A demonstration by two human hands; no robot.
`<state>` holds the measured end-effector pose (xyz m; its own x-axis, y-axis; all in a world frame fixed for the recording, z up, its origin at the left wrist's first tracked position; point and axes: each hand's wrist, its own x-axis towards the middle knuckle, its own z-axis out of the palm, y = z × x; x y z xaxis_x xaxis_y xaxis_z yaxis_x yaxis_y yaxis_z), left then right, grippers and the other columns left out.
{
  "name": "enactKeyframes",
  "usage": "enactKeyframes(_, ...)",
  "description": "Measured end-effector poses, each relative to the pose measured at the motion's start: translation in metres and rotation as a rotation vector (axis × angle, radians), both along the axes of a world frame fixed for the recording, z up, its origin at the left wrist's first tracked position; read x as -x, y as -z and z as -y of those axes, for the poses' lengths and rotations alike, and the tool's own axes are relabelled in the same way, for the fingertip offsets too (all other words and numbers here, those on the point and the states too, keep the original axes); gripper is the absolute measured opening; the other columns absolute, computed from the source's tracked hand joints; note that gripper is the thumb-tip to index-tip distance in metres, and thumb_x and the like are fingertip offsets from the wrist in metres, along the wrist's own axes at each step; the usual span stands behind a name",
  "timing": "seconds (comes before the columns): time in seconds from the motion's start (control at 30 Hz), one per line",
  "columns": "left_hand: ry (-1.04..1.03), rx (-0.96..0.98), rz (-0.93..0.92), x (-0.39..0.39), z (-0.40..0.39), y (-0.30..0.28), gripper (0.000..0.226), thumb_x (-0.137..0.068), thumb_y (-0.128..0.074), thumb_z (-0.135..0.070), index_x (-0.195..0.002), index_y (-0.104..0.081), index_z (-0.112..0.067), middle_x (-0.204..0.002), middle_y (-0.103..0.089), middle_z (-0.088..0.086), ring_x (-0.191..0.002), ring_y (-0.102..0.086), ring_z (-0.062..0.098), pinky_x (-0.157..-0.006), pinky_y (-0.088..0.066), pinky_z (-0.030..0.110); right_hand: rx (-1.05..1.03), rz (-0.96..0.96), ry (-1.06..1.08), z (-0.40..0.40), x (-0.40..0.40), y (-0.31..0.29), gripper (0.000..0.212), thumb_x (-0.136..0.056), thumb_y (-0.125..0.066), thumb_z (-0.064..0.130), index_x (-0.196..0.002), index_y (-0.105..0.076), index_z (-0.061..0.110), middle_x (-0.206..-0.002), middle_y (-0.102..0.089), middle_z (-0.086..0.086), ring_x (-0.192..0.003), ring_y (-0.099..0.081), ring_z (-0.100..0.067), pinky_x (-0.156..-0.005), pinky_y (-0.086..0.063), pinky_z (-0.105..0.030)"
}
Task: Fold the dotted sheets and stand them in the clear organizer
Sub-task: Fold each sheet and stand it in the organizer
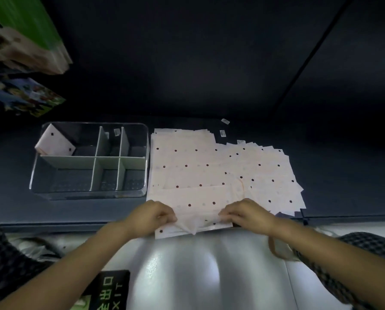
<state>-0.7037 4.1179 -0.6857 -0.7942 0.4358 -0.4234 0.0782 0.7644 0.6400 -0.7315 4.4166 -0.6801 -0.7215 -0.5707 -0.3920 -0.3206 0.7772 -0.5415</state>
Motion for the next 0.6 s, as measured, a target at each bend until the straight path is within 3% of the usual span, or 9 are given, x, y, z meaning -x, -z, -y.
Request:
enactKeyframes(0.07,-0.053,-0.162,0.138,0.017,-0.002,-0.022,0.024,-0.096,-0.055,-0.026,-0.073,-0.063,-0.019,-0.068,-0.055,-0.007,-0.067,-0.049,0.007,-0.067,-0.041,0.024,0.133,0.147,0.087,0.003,0.014,-0.025,0.023,-0.093,-0.058,0.021,-0.073,-0.067,0.017,-0.067,-0.062,0.014,-0.061,-0.051,0.006,-0.063,-0.038,-0.012)
enactKeyframes(0.17,-0.114,-0.312,0.185,0.041,-0.001,-0.053,0.028,-0.096,-0.052,-0.021,-0.069,-0.059,-0.016,-0.06,-0.053,-0.014,-0.059,-0.048,0.001,-0.061,-0.043,0.016,0.234,0.362,0.123,0.006,0.037,-0.057,0.044,-0.096,-0.053,0.021,-0.053,-0.059,0.029,-0.051,-0.049,0.019,-0.05,-0.043,0.005,-0.057,-0.034,-0.006)
enactKeyframes(0.27,-0.258,-0.333,0.063,0.057,0.004,-0.067,0.031,-0.097,-0.05,-0.026,-0.071,-0.057,-0.011,-0.061,-0.051,-0.003,-0.059,-0.046,0.015,-0.06,-0.041,0.026,0.284,0.455,0.192,0.005,0.067,-0.07,0.034,-0.097,-0.051,0.021,-0.066,-0.065,0.022,-0.067,-0.057,0.011,-0.063,-0.052,-0.003,-0.068,-0.043,-0.014)
enactKeyframes(0.37,-0.405,-0.233,-0.172,0.064,0.004,-0.061,0.029,-0.097,-0.049,-0.028,-0.081,-0.061,-0.008,-0.073,-0.057,0.015,-0.066,-0.05,0.022,-0.065,-0.041,0.032,0.278,0.47,0.299,0.015,0.1,-0.07,0.022,-0.095,-0.053,0.018,-0.082,-0.071,0.02,-0.078,-0.067,0.011,-0.073,-0.06,0.001,-0.066,-0.048,-0.012)
enactKeyframes(0.47,-0.501,-0.192,-0.306,0.063,-0.003,-0.052,0.021,-0.097,-0.05,-0.023,-0.081,-0.062,-0.016,-0.07,-0.06,0.003,-0.063,-0.051,0.017,-0.063,-0.045,0.029,0.165,0.53,0.228,0.027,0.129,-0.067,0.013,-0.092,-0.058,0.018,-0.09,-0.071,0.015,-0.086,-0.066,0.004,-0.083,-0.059,-0.007,-0.086,-0.049,-0.026)
enactKeyframes(0.53,-0.42,-0.204,-0.14,0.065,0.001,-0.045,0.023,-0.096,-0.052,-0.021,-0.076,-0.061,-0.019,-0.064,-0.057,-0.003,-0.059,-0.05,0.013,-0.059,-0.046,0.026,0.057,0.64,0.118,0.034,0.135,-0.064,0.009,-0.089,-0.063,0.019,-0.088,-0.071,0.016,-0.083,-0.063,0.006,-0.082,-0.055,-0.007,-0.088,-0.046,-0.029)
enactKeyframes(0.6,-0.247,-0.242,0.213,0.065,0.006,-0.039,0.022,-0.095,-0.054,-0.018,-0.075,-0.061,-0.02,-0.07,-0.058,-0.002,-0.064,-0.052,0.011,-0.061,-0.048,0.02,-0.043,0.757,0.009,0.041,0.126,-0.055,0.009,-0.089,-0.064,0.018,-0.083,-0.071,0.02,-0.077,-0.064,0.015,-0.076,-0.057,0.002,-0.078,-0.044,-0.023)
